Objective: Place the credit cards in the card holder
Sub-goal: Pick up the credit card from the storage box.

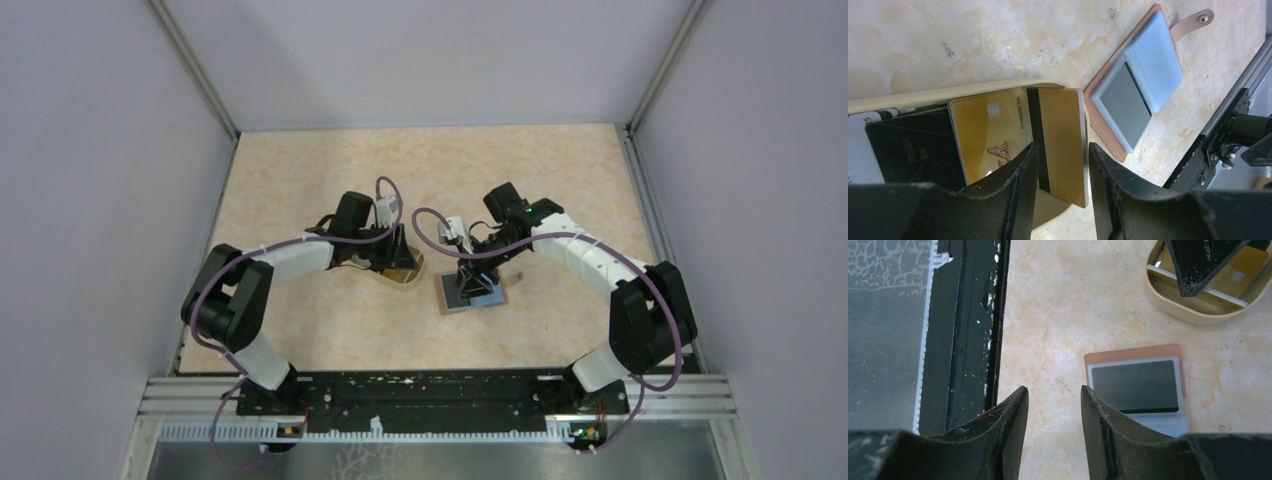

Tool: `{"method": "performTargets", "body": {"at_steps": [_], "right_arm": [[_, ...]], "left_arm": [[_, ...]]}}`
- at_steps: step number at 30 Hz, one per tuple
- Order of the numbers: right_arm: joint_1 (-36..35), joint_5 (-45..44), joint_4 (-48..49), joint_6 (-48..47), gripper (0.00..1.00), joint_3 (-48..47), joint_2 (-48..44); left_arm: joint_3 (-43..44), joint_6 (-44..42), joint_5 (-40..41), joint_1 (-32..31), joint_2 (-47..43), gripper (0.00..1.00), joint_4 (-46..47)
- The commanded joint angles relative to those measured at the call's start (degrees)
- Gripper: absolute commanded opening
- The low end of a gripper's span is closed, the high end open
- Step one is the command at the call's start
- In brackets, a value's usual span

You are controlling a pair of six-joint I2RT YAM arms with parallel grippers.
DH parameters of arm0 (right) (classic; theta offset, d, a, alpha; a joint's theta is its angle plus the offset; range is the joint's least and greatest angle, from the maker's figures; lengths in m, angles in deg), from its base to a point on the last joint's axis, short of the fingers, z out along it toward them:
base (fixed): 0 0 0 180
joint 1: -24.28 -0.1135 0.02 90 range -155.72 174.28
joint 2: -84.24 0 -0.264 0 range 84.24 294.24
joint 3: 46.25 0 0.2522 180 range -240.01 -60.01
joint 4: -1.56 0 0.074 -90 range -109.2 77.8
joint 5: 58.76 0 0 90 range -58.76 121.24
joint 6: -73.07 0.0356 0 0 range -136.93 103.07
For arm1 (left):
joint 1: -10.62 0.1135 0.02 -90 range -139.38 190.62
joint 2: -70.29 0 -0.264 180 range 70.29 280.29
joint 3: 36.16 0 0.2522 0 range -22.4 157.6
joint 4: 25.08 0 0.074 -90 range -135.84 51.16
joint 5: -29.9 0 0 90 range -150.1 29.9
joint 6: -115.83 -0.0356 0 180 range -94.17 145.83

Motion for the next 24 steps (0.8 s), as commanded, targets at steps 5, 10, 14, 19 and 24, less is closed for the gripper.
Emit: {"method": "performTargets", "body": {"at_steps": [5, 10, 14, 19, 24], "right_arm": [[0.59, 2.33, -0.24, -1.29, 0.43, -1.88, 0.00], [0.69, 2.41, -0.43, -1.54, 0.43, -1.95, -0.16], [0.96, 2.80, -0.87, -1.80, 0.43, -2.06, -0.17], [1.13, 2.94, -0.87, -1.80, 0.43, -1.97, -0.36], [1.13, 2.95, -0.87, -1.84, 0.43, -1.98, -0.40]], "left_arm": [[1.66, -2.45, 3.25, -0.19, 0.76, 0.37, -2.89], [1.41, -2.58, 4.58, 0.53, -0.23, 0.30, -3.31], [1.48, -2.58, 5.13, 1.74, -0.50, 0.25, -3.67], [1.66, -3.07, 7.86, 2.32, -0.32, 0.24, -5.33], [1.16, -3.40, 9.91, 2.81, -0.63, 0.22, -6.29]]}}
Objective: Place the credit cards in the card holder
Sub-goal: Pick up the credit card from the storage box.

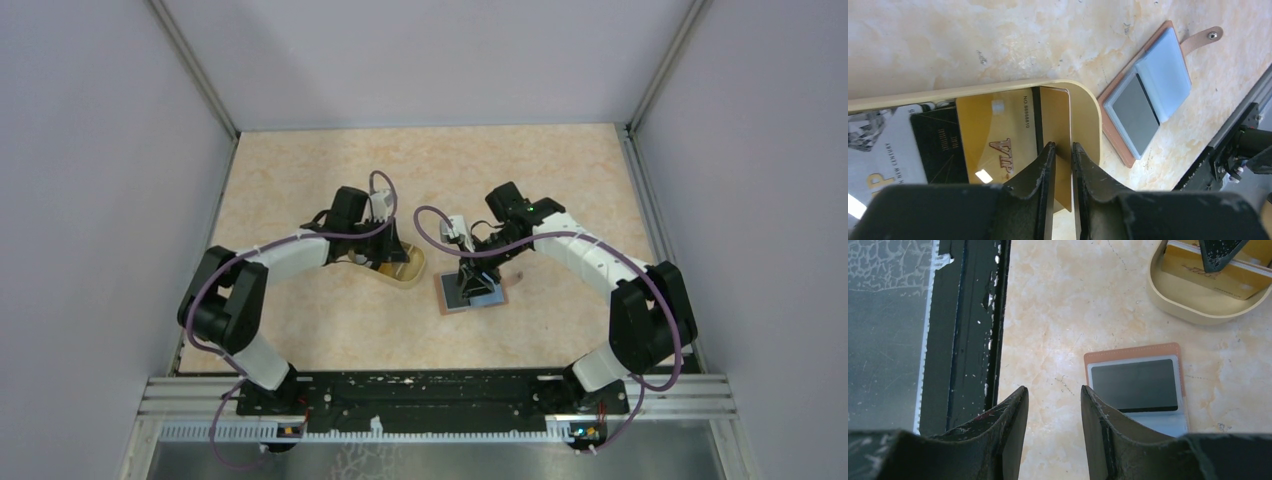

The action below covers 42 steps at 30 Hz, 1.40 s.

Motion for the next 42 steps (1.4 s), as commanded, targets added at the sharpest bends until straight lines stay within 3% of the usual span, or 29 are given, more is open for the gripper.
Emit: {"method": "performTargets", "body": {"at_steps": [1, 8, 17, 24, 35, 42], "right_arm": [[0.41, 2.25, -0.48, -1.26, 0.43, -2.05, -0.41], [0.41, 2.32, -0.48, -1.20, 0.43, -1.97, -0.17], [0.41, 2.60, -0.65, -1.25, 0.43, -2.03, 0.09], [0.41, 2.62, -0.65, -1.33, 0.43, -1.97, 0.01], [0.41, 2.60, -0.65, -1.42, 0.43, -1.98, 0.15], [0.41, 2.71, -0.74, -1.51, 0.43, -2.02, 0.06]], "left_arm": [[-0.47, -2.38, 6.56, 1.05, -0.08, 0.19, -3.35], [-1.08, -2.25, 7.40, 1.52, -2.68, 0.00, -3.34], [-2.46, -1.85, 3.10, 2.50, -3.81, 0.00, -0.63], [-1.55, -1.48, -0.39, 2.65, 0.75, 0.00, 0.06], [-1.10, -0.45, -6.08, 2.76, 3.67, 0.22, 3.15], [-1.26, 1.28, -10.83, 2.73, 5.27, 0.26, 6.97]]}}
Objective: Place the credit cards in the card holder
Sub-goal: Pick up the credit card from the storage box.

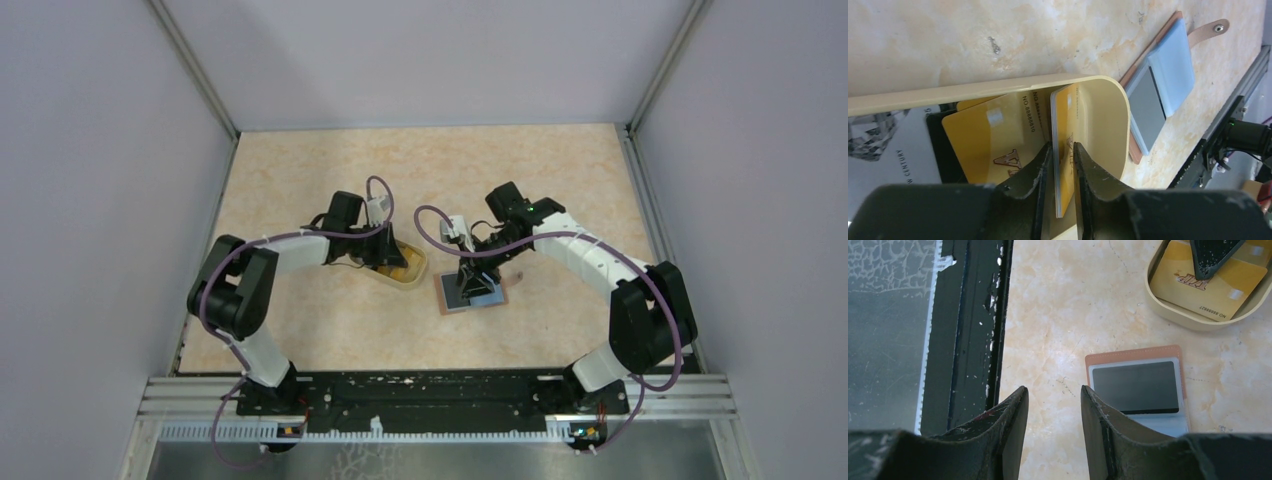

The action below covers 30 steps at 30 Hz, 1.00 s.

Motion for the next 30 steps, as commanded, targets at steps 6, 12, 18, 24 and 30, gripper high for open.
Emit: {"method": "performTargets", "body": {"at_steps": [6, 12, 18, 24, 30], "right_arm": [[0.39, 2.20, -0.79, -1.54, 0.43, -2.05, 0.18], [0.39, 2.19, -0.87, -1.56, 0.43, -1.98, 0.18], [0.39, 2.13, -0.88, -1.64, 0.43, -1.97, 0.25], [0.39, 2.19, -0.96, -1.64, 0.43, -2.06, 0.26], [0.39, 2.29, -1.02, -1.64, 0.43, -2.06, 0.18]], "left_arm": [[0.29, 2.64, -7.83, -0.13, 1.98, 0.30, 6.29], [0.85, 2.29, -7.52, -0.13, 3.55, 0.30, 5.56], [1.92, 0.78, -4.35, -0.13, 3.11, 0.15, 2.20], [1.86, 0.65, -4.20, -0.13, 1.04, 0.01, 1.88], [2.16, -0.31, -4.17, -0.13, 0.43, 0.09, 1.04]]}}
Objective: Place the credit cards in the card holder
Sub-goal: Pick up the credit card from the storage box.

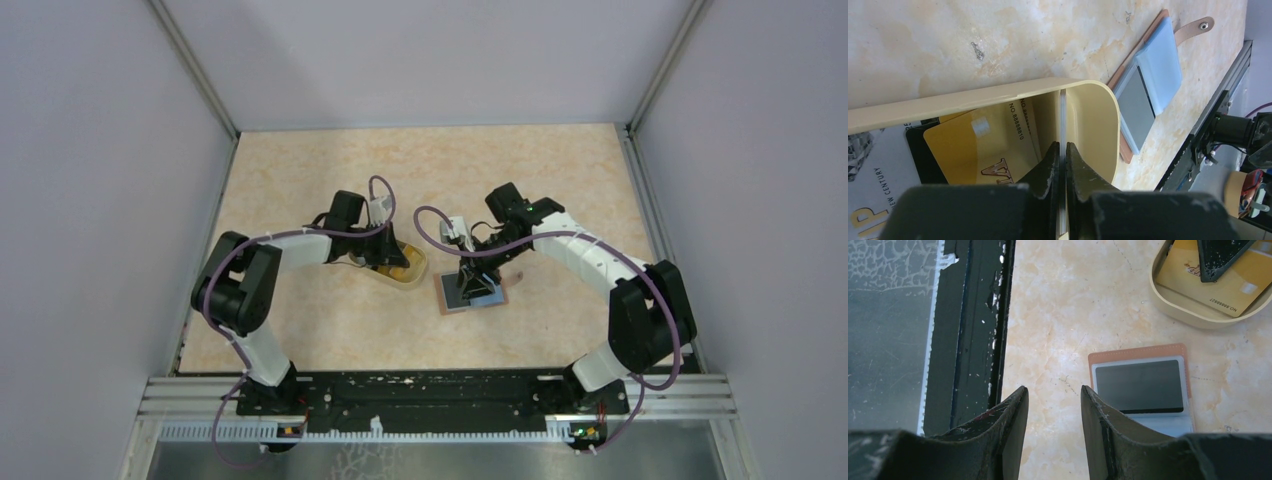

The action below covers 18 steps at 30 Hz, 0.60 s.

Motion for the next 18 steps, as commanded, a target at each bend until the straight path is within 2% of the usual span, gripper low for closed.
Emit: {"method": "performTargets", "body": {"at_steps": [1, 7, 18], "right_arm": [[0.39, 2.23, -0.26, -1.29, 0.43, -2.18, -0.15], [0.39, 2.22, -0.26, -1.41, 0.43, -2.02, -0.25], [0.39, 2.33, -0.37, -1.59, 0.43, -2.04, -0.15]], "left_arm": [[1.47, -1.54, -0.51, -0.11, -1.51, 0.11, -0.56], [1.60, -1.71, -1.19, 0.06, -1.45, 0.20, -0.62], [1.42, -1.93, -0.69, 1.00, -4.77, 0.18, -2.52]]}}
